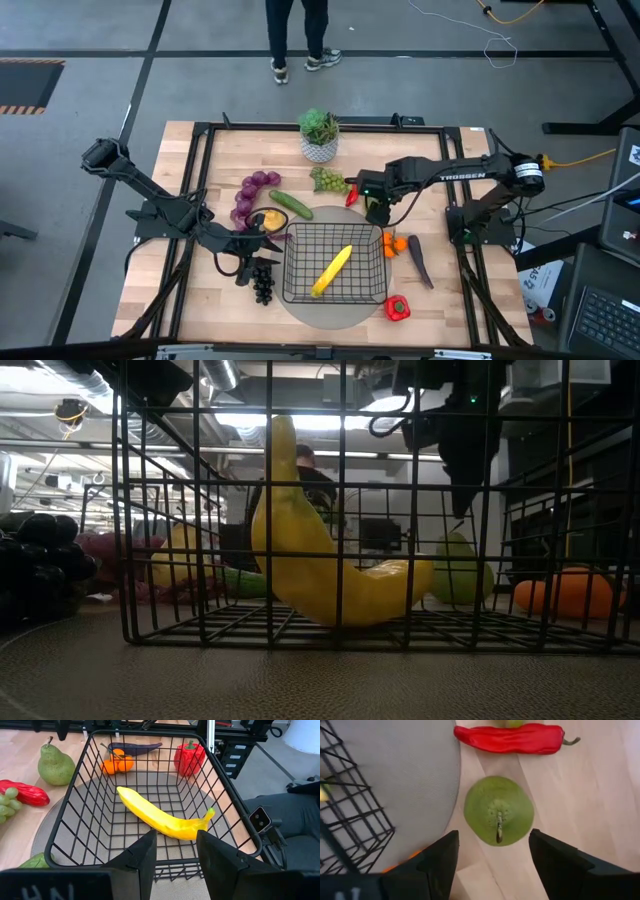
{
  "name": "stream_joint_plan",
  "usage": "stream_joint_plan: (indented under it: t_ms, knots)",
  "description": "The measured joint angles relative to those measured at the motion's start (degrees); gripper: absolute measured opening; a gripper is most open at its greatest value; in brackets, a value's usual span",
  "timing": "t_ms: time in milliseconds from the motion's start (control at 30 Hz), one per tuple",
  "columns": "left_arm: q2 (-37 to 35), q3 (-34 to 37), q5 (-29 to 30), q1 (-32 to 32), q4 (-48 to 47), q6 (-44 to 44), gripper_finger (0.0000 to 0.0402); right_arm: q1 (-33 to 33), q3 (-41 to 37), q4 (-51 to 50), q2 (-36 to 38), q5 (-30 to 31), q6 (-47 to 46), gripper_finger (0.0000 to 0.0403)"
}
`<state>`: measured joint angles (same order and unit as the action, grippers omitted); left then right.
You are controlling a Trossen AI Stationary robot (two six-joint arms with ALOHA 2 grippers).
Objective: Build produce basket
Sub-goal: Put the green pear into the black wire basket
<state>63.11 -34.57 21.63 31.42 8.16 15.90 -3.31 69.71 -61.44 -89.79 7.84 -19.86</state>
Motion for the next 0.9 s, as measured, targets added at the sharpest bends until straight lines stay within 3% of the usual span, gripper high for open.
stream_joint_plan:
  t_ms: [700,900]
  knots:
    - [0.02,0.00,0.00,0.00,0.02,0.03,0.0133,-0.22,0.00,0.50,-3.18,-1.88,-0.84,0.0142]
    - [0.02,0.00,0.00,0.00,0.01,0.02,0.0133,-0.22,0.00,0.49,-3.86,2.15,-0.74,0.0121]
